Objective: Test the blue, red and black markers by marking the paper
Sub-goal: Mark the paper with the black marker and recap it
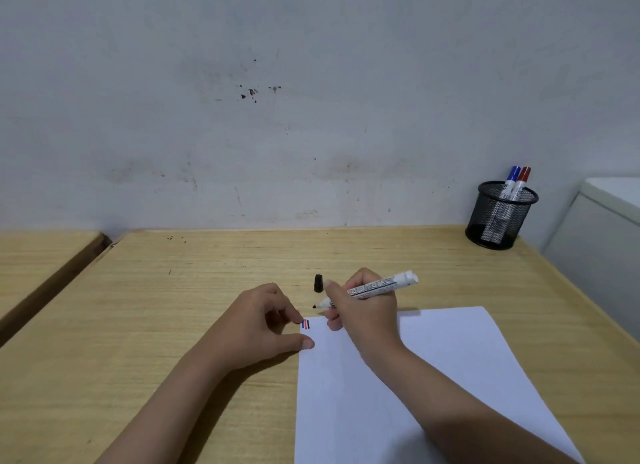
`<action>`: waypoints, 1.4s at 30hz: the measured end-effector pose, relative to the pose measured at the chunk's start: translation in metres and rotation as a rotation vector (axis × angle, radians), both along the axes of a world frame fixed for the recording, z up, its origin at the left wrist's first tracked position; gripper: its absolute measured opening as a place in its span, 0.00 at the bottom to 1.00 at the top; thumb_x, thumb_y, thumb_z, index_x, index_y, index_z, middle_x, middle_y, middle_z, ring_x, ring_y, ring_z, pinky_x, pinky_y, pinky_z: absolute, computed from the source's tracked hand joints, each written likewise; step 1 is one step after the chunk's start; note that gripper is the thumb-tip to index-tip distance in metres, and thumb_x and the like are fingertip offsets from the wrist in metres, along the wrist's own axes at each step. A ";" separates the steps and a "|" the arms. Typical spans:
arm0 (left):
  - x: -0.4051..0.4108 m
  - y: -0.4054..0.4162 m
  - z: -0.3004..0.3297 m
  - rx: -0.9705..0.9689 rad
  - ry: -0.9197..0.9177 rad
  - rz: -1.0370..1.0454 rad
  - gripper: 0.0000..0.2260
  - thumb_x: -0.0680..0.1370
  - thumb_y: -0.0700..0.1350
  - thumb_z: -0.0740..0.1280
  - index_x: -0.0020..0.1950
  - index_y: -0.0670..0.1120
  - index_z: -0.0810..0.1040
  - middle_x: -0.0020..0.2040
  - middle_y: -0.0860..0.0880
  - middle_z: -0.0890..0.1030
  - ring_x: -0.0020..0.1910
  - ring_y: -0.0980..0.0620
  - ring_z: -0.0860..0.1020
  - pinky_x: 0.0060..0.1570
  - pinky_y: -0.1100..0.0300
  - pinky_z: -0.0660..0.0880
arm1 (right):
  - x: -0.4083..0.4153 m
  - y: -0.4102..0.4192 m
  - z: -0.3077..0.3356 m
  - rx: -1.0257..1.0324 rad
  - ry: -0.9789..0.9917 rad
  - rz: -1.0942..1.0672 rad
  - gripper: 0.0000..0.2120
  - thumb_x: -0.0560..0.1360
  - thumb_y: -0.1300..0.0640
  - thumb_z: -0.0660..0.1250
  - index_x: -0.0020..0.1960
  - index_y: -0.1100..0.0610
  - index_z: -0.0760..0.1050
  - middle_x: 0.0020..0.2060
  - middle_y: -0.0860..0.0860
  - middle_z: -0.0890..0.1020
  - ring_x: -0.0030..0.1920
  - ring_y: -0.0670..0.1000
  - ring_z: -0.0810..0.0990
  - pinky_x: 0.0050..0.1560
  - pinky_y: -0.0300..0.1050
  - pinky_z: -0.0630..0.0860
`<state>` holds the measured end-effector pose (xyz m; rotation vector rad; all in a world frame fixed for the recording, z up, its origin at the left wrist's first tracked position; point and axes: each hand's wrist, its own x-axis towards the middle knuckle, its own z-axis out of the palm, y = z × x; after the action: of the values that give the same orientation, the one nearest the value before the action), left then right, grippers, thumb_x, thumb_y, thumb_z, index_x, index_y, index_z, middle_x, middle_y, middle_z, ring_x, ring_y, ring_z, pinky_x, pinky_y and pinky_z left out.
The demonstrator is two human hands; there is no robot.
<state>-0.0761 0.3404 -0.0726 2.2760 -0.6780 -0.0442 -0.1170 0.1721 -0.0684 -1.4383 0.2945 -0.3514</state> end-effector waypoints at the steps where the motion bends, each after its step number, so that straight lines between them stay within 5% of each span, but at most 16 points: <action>1: -0.001 0.000 0.000 -0.004 0.006 0.004 0.15 0.57 0.60 0.76 0.38 0.53 0.82 0.41 0.52 0.78 0.35 0.55 0.76 0.36 0.62 0.73 | -0.001 -0.001 0.001 0.050 -0.017 -0.022 0.13 0.69 0.62 0.73 0.35 0.61 0.68 0.24 0.54 0.79 0.23 0.49 0.78 0.27 0.44 0.76; 6: 0.002 -0.015 0.013 0.029 -0.051 0.082 0.10 0.67 0.52 0.73 0.33 0.48 0.76 0.39 0.50 0.79 0.36 0.54 0.78 0.40 0.54 0.78 | 0.000 -0.008 0.009 0.244 -0.119 -0.093 0.09 0.71 0.63 0.71 0.39 0.61 0.71 0.32 0.56 0.80 0.28 0.47 0.80 0.33 0.39 0.78; 10: 0.012 -0.039 0.025 -0.032 -0.097 0.137 0.06 0.72 0.47 0.69 0.46 0.50 0.74 0.44 0.51 0.78 0.38 0.51 0.79 0.38 0.57 0.76 | -0.001 -0.019 0.029 0.223 -0.177 -0.122 0.08 0.70 0.60 0.72 0.44 0.61 0.74 0.31 0.52 0.81 0.29 0.46 0.79 0.30 0.40 0.77; 13: 0.022 -0.055 0.028 0.138 -0.106 0.072 0.14 0.73 0.43 0.67 0.58 0.51 0.75 0.51 0.50 0.77 0.42 0.52 0.78 0.43 0.60 0.75 | -0.009 -0.031 0.043 0.149 -0.210 -0.056 0.07 0.70 0.59 0.72 0.44 0.61 0.76 0.27 0.51 0.82 0.25 0.48 0.76 0.26 0.41 0.73; 16: 0.028 -0.065 0.029 0.228 -0.082 0.087 0.09 0.71 0.37 0.66 0.49 0.45 0.81 0.47 0.47 0.81 0.45 0.50 0.80 0.42 0.62 0.73 | -0.027 -0.046 0.052 0.053 -0.226 0.006 0.06 0.69 0.61 0.73 0.42 0.61 0.77 0.31 0.54 0.83 0.25 0.50 0.75 0.26 0.44 0.73; 19: 0.024 -0.070 0.038 -0.070 0.107 0.134 0.02 0.71 0.38 0.71 0.40 0.45 0.82 0.37 0.50 0.82 0.35 0.56 0.79 0.39 0.64 0.74 | -0.048 -0.062 0.055 -0.014 -0.241 0.050 0.05 0.68 0.64 0.74 0.42 0.60 0.79 0.35 0.61 0.82 0.25 0.51 0.75 0.26 0.44 0.74; 22: 0.006 -0.075 0.057 -0.578 0.441 0.040 0.03 0.71 0.34 0.70 0.42 0.41 0.82 0.35 0.46 0.80 0.32 0.56 0.79 0.37 0.65 0.79 | -0.065 -0.076 0.057 -0.051 -0.253 0.071 0.05 0.65 0.62 0.75 0.41 0.58 0.81 0.39 0.67 0.82 0.25 0.52 0.74 0.25 0.44 0.74; 24: -0.007 -0.079 0.068 -0.734 0.560 -0.017 0.04 0.72 0.33 0.68 0.44 0.39 0.81 0.35 0.46 0.81 0.33 0.56 0.80 0.41 0.65 0.81 | -0.075 -0.084 0.058 -0.087 -0.270 0.073 0.04 0.66 0.62 0.75 0.40 0.58 0.81 0.38 0.66 0.82 0.26 0.51 0.75 0.25 0.44 0.74; 35: -0.054 -0.096 0.095 -0.758 0.610 -0.175 0.05 0.73 0.32 0.66 0.45 0.39 0.80 0.41 0.43 0.81 0.35 0.55 0.81 0.43 0.63 0.81 | -0.109 -0.097 0.069 -0.163 -0.331 0.074 0.05 0.68 0.67 0.73 0.40 0.58 0.82 0.38 0.63 0.83 0.28 0.49 0.76 0.26 0.43 0.75; 42: -0.069 -0.100 0.097 -0.727 0.615 -0.197 0.05 0.69 0.35 0.69 0.44 0.39 0.81 0.36 0.45 0.83 0.35 0.54 0.81 0.42 0.63 0.81 | -0.120 -0.099 0.079 -0.220 -0.305 0.151 0.07 0.67 0.67 0.74 0.41 0.56 0.84 0.34 0.49 0.85 0.30 0.45 0.78 0.28 0.39 0.75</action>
<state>-0.1452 0.2408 0.0240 1.3827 -0.4729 -0.4883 -0.2375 0.0732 0.0101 -1.5856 -0.1029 -0.4837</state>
